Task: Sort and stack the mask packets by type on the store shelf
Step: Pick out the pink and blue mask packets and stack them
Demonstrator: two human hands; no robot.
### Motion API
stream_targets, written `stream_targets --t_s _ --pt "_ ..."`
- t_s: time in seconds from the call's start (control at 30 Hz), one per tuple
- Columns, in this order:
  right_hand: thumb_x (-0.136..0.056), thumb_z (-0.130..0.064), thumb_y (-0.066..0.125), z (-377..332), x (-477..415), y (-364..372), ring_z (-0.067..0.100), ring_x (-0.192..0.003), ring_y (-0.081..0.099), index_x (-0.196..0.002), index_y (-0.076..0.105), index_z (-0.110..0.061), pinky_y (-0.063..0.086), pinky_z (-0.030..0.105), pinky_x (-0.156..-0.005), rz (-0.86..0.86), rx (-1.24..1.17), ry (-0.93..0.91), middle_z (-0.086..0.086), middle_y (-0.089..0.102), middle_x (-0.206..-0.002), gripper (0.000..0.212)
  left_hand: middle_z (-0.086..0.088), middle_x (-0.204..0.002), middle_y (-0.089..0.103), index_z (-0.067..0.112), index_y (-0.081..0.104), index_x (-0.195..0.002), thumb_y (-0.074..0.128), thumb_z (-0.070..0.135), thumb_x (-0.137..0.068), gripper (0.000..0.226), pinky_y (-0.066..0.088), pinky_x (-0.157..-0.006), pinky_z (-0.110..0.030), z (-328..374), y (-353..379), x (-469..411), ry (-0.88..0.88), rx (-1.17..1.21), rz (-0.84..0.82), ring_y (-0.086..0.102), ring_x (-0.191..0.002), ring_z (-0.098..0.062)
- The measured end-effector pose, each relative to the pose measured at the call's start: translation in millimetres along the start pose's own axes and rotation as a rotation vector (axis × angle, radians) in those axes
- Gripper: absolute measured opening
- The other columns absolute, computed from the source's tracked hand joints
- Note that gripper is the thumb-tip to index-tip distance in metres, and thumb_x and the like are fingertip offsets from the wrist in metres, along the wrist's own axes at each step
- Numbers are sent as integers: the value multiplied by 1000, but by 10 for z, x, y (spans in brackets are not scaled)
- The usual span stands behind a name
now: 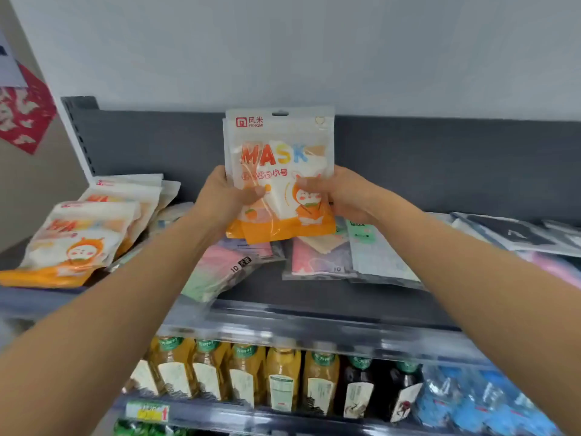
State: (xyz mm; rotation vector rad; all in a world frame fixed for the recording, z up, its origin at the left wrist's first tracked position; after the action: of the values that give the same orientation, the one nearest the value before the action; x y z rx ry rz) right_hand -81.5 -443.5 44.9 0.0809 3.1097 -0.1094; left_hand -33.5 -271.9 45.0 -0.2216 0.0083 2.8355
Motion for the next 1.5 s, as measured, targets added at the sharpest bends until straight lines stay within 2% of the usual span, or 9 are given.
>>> stream_targets --t_s 0.2,0.33,0.53,0.63,0.7,0.83,1.03,1.13,1.5 --pt "-80 -12 73 -185 -458 860 24 -102 68 -101 65 -22 54 45 -91 54 78 -120 5 70 -113 25 0 -106 65 14 43 -113 70 4 -83 42 58 -69 -37 117 -1007 82 87 -97 169 67 -90 -18" --pt "-72 -11 77 -268 -644 1446 26 -102 68 -102 69 -20 53 48 -92 -27 46 -195 6 72 -111 33 3 -100 58 15 40 -118 75 10 -79 52 55 -52 -23 171 -1617 244 113 -142 390 63 -77 -10" --pt "-78 -5 74 -312 -807 2161 20 -102 67 -116 65 -13 54 43 -92 -174 59 -222 4 71 -112 40 3 -101 57 17 41 -115 73 11 -81 48 53 -49 -21 185 -2307 538 77 -180 609 62 -75 -8" --pt "-66 -19 81 -241 -864 2504 20 -105 66 -122 61 -14 55 43 -90 -234 101 -219 2 69 -115 60 8 -91 58 20 43 -122 70 13 -84 47 51 -39 -19 170 -2563 677 67 -237 661 61 -70 -8" --pt "-50 -38 82 -213 -911 2658 17 -106 65 -127 53 -15 56 39 -87 -234 150 -235 -1 66 -118 85 5 -94 61 20 44 -131 70 12 -85 53 58 -55 -30 106 -2721 715 54 -230 681 63 -74 -10" --pt "-70 -24 80 -139 -933 2864 18 -108 60 -130 41 -12 54 32 -83 -227 260 -202 0 59 -120 73 -1 -114 59 24 38 -143 66 5 -86 66 54 -71 -30 -27 -2918 737 30 -195 664 61 -87 -8" --pt "-79 -17 76 -14 -949 2980 24 -113 56 -139 27 -6 50 31 -79 -168 455 -150 6 54 -124 79 4 -104 57 21 38 -142 64 2 -86 64 50 -93 -42 -210 -3110 593 -61 -249 585 57 -105 -22" --pt "-75 -18 79 51 -1005 3030 25 -112 58 -139 29 -5 54 35 -84 -111 499 -118 7 57 -124 82 -2 -125 60 13 45 -137 71 12 -83 60 50 -94 -40 -357 -3180 476 -137 -350 463 59 -110 -22" --pt "-83 -19 73 227 -1063 3228 25 -117 53 -137 23 -1 45 29 -79 107 627 33 9 51 -130 76 0 -138 49 15 27 -145 74 23 -81 79 47 -93 -34 -605 -3347 129 -166 -462 129 52 -116 -19"
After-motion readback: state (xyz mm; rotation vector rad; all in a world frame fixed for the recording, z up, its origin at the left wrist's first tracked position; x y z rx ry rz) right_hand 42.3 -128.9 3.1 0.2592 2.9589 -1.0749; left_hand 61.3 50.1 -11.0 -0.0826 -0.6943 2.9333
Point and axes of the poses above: each hand's wrist, its own x-axis away from the middle knuckle, its own y-axis out of the palm, z = x × y, the point moved 9 cm from there along -x, towards the middle knuckle
